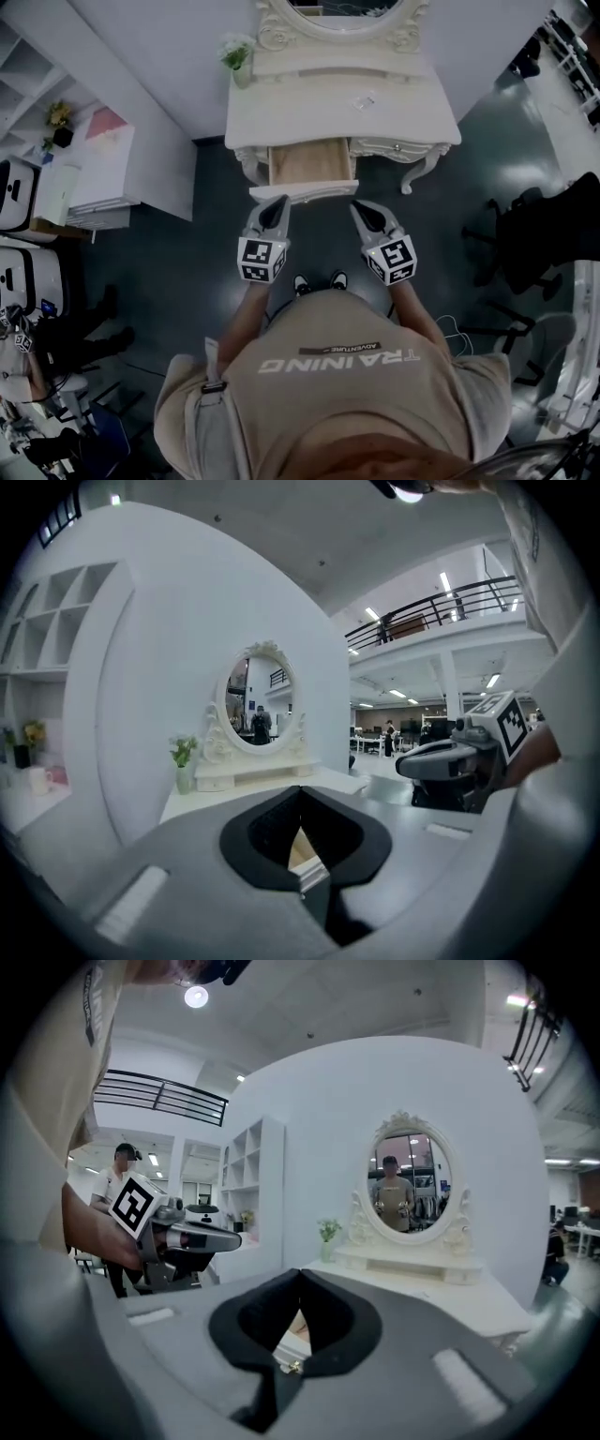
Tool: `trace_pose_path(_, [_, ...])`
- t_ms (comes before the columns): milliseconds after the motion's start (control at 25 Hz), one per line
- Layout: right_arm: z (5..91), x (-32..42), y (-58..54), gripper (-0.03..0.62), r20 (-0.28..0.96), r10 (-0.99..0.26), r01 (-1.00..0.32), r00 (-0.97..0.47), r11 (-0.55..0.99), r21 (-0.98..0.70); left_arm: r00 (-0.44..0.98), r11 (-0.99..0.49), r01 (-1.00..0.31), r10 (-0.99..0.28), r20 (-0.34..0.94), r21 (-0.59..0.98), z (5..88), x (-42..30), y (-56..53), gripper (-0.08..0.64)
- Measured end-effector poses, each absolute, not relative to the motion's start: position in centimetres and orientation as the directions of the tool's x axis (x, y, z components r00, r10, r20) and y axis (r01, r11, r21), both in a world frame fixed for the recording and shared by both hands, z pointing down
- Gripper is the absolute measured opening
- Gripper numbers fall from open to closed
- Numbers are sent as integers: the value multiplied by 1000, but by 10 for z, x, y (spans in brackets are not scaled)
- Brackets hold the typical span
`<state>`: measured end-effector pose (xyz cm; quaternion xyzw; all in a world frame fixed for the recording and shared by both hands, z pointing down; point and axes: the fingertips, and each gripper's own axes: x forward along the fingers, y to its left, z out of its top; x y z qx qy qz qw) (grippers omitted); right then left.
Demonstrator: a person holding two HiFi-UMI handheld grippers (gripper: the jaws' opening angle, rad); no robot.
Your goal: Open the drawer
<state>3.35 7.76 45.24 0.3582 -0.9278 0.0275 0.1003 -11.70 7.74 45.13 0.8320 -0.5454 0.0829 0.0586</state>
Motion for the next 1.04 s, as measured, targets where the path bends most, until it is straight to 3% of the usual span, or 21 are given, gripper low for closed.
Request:
trace_pose_path(680, [450,37,111,3,150,-684,-691,-714,723,10,365,-372,-928,-920,143,-23,429,-111,121,6])
trace_pose_path(1040, [456,11,106,3,171,-626,-634,-761,774,9,363,-365,-931,-920,146,8,436,-119,116,6])
